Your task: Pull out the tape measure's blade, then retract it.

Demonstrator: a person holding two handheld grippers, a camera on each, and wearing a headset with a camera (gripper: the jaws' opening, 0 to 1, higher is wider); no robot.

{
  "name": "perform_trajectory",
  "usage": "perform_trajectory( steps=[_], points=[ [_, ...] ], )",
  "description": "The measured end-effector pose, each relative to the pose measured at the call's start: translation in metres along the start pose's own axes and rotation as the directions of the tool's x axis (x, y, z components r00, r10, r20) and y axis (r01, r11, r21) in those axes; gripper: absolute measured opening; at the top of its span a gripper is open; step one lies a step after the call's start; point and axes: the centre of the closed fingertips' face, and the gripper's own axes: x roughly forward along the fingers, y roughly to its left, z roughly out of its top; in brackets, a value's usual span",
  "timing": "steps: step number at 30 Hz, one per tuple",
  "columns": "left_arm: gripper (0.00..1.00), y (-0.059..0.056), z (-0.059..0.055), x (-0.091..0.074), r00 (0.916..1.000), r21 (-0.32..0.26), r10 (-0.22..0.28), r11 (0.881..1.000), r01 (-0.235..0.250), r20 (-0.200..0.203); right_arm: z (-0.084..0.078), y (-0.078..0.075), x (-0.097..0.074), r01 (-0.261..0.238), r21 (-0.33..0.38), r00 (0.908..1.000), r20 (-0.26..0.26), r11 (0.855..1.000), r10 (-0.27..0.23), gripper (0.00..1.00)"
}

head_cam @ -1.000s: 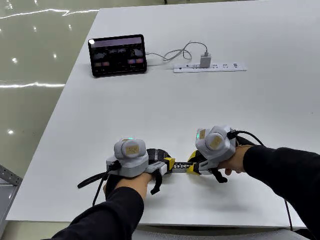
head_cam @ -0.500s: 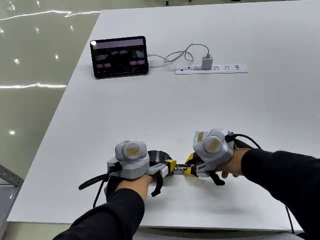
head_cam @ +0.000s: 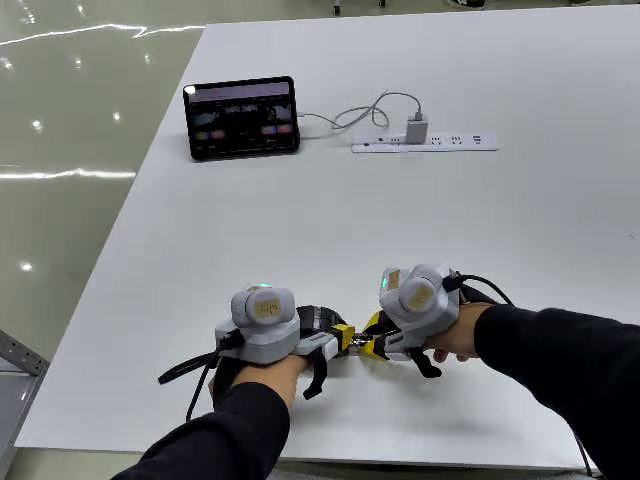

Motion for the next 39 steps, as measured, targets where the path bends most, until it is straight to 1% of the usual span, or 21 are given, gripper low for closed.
perform_trajectory(
  steps=[6, 13, 17, 20, 32, 39],
  points=[
    [0.57, 0.000, 0.000, 0.000, 1.0000, 0.001, 0.000, 1.000, 0.000, 0.003, -0.001, 0.001, -0.001, -0.002, -0.011, 0.9999, 0.012, 1.000, 0.002, 0.12],
    [0.57, 0.000, 0.000, 0.000, 1.0000, -0.001, 0.000, 1.000, 0.000, 0.005, -0.004, 0.001, -0.004, 0.001, -0.021, 1.0000, 0.007, 1.000, -0.001, 0.12],
    [0.57, 0.000, 0.000, 0.000, 1.0000, -0.001, -0.001, 1.000, 0.001, 0.005, -0.001, 0.002, -0.002, -0.005, -0.015, 0.9999, 0.011, 1.000, 0.005, 0.11],
    [0.57, 0.000, 0.001, 0.000, 1.0000, -0.001, -0.002, 1.000, 0.002, 0.005, 0.002, 0.002, 0.001, -0.008, -0.032, 0.9999, 0.014, 0.999, 0.009, 0.11],
    [0.57, 0.000, 0.001, 0.000, 1.0000, 0.001, -0.007, 1.000, 0.007, 0.003, 0.009, 0.004, 0.007, -0.017, -0.017, 0.9996, 0.024, 1.000, 0.018, 0.12],
    [0.57, -0.001, 0.000, 0.001, 1.0000, 0.004, -0.007, 1.000, 0.007, 0.003, 0.009, 0.004, 0.007, -0.025, -0.030, 0.9996, 0.012, 0.999, 0.025, 0.12]
  ],
)
